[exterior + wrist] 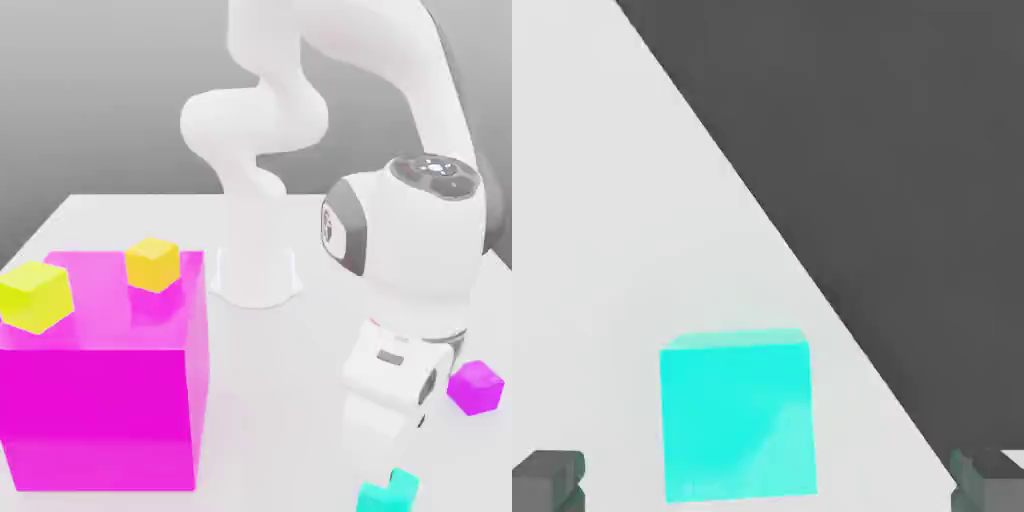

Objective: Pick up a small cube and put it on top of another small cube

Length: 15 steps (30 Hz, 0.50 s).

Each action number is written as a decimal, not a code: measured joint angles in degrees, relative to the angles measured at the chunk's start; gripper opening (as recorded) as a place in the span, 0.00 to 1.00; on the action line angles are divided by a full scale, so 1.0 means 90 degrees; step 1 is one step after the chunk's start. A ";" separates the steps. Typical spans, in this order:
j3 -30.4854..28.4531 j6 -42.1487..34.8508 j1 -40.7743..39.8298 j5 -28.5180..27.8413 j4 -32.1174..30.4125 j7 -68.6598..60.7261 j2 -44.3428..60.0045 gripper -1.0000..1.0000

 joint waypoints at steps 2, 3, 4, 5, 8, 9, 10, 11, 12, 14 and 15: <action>0.0023 0.0358 -0.0012 0.0010 0.0084 -0.0029 0.0465 0.50; 0.0030 0.0501 -0.0015 0.0019 0.0119 -0.0038 0.0648 0.00; 0.0030 0.0501 -0.0015 0.0019 0.0119 -0.0038 0.0648 0.00; 0.0030 0.0499 -0.0016 0.0018 0.0119 -0.0038 0.0648 0.00; 0.0032 0.0489 -0.0017 0.0016 0.0119 -0.0036 0.0647 0.00; 0.0040 0.0563 -0.0025 0.0022 0.0137 -0.0041 0.0738 0.00; 0.0036 0.0507 -0.0020 0.0015 0.0123 -0.0038 0.0668 0.00; 0.0028 0.0386 -0.0014 0.0002 0.0092 -0.0030 0.0516 0.00; 0.0017 0.0232 -0.0005 -0.0010 0.0054 -0.0022 0.0324 0.00; -0.0001 -0.0116 0.0008 -0.0031 -0.0034 -0.0006 -0.0110 0.00; 0.0085 -0.0235 0.0061 -0.0039 -0.0130 -0.0094 -0.0316 0.00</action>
